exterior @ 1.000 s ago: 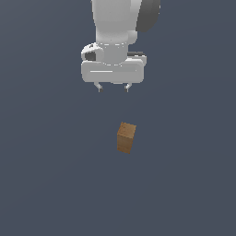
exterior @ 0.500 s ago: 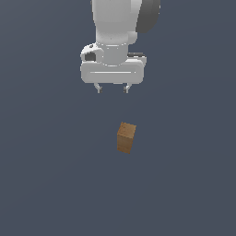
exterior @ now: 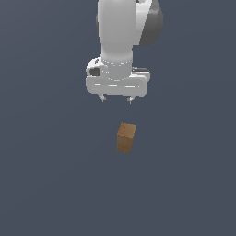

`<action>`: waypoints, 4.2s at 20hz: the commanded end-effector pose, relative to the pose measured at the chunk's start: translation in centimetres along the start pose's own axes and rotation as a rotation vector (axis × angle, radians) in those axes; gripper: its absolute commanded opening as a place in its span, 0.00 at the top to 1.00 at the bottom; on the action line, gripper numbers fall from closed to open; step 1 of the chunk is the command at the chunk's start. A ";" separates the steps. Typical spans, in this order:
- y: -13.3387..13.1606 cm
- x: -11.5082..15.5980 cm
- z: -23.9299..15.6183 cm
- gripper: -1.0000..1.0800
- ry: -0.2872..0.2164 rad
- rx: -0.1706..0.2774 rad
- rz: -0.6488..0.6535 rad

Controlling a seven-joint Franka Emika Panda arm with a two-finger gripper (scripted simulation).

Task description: Pick up the object and move it to a goal position.

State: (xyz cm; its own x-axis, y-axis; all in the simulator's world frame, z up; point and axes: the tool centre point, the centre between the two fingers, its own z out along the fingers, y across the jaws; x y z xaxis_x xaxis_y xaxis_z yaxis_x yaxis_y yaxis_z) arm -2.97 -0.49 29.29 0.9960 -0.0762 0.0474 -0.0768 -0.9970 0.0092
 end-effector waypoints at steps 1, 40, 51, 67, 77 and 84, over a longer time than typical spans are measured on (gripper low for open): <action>-0.7 0.8 1.5 0.04 -0.008 0.001 0.037; -4.8 3.8 15.2 0.04 -0.048 0.003 0.247; -4.8 3.7 15.1 1.00 -0.049 0.003 0.246; -4.6 6.5 9.0 1.00 -0.049 0.003 0.246; -4.3 10.1 1.6 1.00 -0.049 0.003 0.246; -4.1 12.2 -2.3 1.00 -0.049 0.003 0.246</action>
State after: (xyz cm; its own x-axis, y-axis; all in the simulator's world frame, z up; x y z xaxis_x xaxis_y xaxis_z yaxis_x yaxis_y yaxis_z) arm 8.89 2.76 30.73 0.9482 -0.3176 -0.0095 -0.3176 -0.9482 0.0034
